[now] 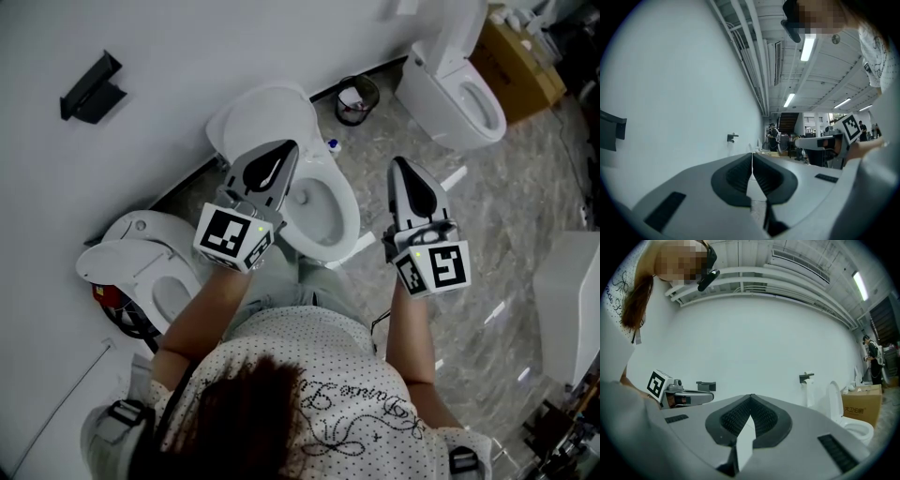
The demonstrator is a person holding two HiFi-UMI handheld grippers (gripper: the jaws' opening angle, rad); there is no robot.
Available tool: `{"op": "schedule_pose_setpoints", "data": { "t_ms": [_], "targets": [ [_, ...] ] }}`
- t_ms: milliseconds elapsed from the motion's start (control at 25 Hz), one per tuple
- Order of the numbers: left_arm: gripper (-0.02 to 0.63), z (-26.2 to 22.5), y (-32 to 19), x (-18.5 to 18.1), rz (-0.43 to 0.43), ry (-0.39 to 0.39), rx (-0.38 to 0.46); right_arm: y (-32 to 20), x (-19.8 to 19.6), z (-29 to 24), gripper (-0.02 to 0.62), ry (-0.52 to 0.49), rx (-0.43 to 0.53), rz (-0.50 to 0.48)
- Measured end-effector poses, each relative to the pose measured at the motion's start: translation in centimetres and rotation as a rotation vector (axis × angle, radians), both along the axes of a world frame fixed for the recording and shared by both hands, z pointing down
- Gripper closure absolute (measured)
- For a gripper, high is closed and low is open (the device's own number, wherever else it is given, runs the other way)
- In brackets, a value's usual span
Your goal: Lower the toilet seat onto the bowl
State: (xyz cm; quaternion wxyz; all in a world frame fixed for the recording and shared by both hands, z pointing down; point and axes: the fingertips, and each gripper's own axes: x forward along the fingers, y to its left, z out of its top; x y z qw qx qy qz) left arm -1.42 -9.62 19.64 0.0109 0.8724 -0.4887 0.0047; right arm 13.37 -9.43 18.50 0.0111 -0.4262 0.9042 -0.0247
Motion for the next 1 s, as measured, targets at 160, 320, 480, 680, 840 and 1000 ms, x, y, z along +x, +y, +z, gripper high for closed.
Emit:
{"op": "schedule_pose_setpoints", "data": {
  "t_ms": [160, 320, 480, 680, 840, 1000],
  "targets": [
    [0.597, -0.42, 0.15, 0.11, -0.005, 0.0, 0.01, -0.15, -0.18, -0.24, 0.584, -0.003, 0.007, -0.012],
    [0.597, -0.52, 0.2, 0.3, -0.002, -0.001, 0.016, -0.23, -0.18, -0.5, 0.584, 0.012, 0.017, -0.01],
    [0.597, -0.35, 0.11, 0.43, 0.002, -0.007, 0.019, -0.51, 0.03, -0.57, 0.584, 0.025, 0.023, -0.005],
    [0.598, -0.52, 0.09, 0.54, -0.002, 0.002, 0.024, -0.66, 0.22, -0.49, 0.584, 0.028, 0.02, -0.001],
    [0.6, -0.43, 0.04, 0.81, 0.001, -0.005, 0.028, -0.71, 0.41, -0.46, 0.584, 0.03, 0.022, 0.001],
    [0.599, -0.36, -0.05, 0.82, 0.001, -0.002, 0.028, -0.76, 0.39, -0.32, 0.584, 0.032, 0.023, 0.004]
  ]
}}
